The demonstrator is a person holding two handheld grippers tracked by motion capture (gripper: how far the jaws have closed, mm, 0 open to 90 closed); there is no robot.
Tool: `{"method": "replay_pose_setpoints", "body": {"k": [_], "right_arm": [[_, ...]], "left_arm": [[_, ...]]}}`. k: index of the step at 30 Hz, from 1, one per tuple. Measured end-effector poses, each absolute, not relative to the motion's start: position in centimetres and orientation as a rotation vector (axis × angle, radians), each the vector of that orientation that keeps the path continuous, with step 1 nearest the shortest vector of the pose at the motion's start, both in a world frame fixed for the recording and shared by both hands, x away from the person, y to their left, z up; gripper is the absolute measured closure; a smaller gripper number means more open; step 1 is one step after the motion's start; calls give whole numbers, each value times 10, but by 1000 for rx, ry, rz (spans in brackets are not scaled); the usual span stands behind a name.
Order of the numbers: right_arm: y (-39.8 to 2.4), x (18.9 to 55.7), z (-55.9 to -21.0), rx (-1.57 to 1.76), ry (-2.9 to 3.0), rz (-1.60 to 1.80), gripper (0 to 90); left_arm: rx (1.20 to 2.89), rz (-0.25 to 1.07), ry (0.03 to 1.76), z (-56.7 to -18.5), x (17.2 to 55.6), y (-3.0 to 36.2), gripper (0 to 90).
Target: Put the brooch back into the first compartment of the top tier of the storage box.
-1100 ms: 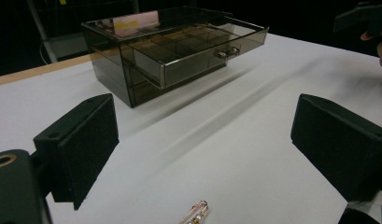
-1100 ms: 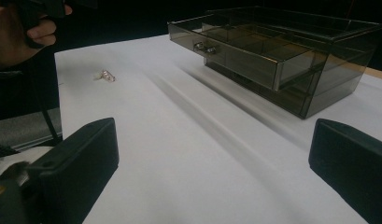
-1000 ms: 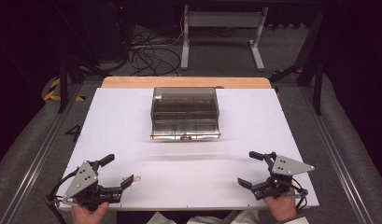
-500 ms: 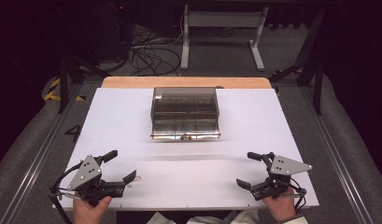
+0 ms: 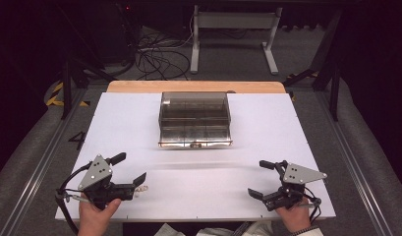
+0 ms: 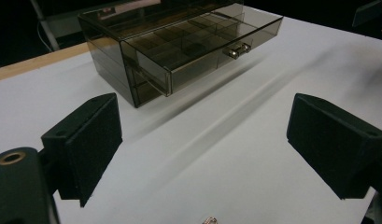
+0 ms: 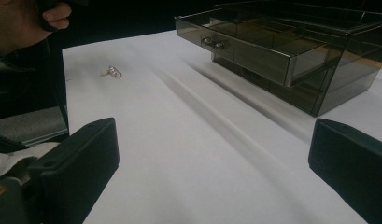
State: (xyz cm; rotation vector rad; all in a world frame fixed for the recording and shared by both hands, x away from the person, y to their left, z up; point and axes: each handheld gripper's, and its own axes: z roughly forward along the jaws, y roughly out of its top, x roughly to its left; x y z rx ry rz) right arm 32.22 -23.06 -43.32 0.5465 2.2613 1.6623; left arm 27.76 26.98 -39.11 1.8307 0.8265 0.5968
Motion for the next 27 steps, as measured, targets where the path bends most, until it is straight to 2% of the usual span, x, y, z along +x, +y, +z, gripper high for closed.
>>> {"method": "replay_pose_setpoints", "body": {"k": [13, 19, 23, 27], "right_arm": [[-231, 323, -434, 547, 2268, 1660, 27], [-231, 324, -434, 548, 2265, 1661, 27], [-232, 323, -434, 550, 2266, 1662, 27], [-232, 323, -434, 548, 2268, 1662, 28]], "left_arm": [[1837, 523, 838, -388, 292, 266, 112], [1861, 536, 840, -388, 299, 263, 112], [1908, 607, 833, -389, 301, 258, 109], [1894, 572, 834, -389, 302, 259, 115]]}}
